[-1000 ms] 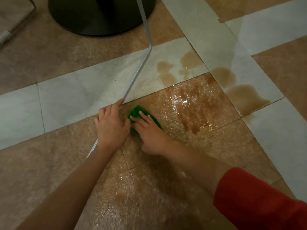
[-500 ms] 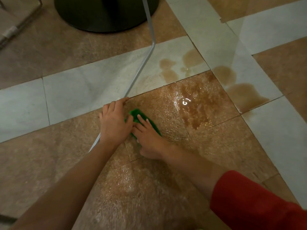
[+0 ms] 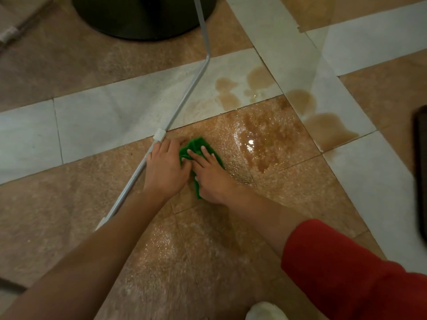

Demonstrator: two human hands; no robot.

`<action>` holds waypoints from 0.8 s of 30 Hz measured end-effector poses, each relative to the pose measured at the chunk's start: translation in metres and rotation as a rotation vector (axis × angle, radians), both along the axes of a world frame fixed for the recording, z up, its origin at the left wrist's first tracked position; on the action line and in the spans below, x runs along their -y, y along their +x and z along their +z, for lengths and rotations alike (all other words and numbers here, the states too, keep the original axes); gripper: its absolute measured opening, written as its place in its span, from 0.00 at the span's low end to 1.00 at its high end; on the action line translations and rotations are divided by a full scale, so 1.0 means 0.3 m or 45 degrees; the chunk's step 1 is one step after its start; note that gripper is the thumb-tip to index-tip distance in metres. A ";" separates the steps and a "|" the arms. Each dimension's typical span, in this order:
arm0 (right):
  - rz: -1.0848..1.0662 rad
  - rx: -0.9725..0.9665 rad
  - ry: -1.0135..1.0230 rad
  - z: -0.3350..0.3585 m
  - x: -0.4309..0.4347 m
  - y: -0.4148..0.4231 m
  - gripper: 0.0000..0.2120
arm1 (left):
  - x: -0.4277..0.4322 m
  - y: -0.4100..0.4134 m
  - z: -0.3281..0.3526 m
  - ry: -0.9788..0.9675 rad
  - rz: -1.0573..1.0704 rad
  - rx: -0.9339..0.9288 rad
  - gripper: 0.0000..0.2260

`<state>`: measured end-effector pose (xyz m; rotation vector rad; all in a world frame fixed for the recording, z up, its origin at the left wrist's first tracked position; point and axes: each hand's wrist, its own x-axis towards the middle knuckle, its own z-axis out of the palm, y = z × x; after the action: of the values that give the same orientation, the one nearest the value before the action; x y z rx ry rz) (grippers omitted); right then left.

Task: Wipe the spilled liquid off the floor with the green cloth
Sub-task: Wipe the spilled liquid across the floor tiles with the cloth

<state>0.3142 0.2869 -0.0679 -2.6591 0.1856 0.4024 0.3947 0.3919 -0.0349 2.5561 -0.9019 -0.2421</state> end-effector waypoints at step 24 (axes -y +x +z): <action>-0.026 0.121 0.086 0.013 0.094 -0.184 0.29 | 0.054 -0.105 -0.004 0.034 -0.176 -0.033 0.18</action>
<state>0.2591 0.2586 -0.0641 -2.6009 0.1664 0.2704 0.3633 0.3757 -0.0360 2.5118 -1.0739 -0.3292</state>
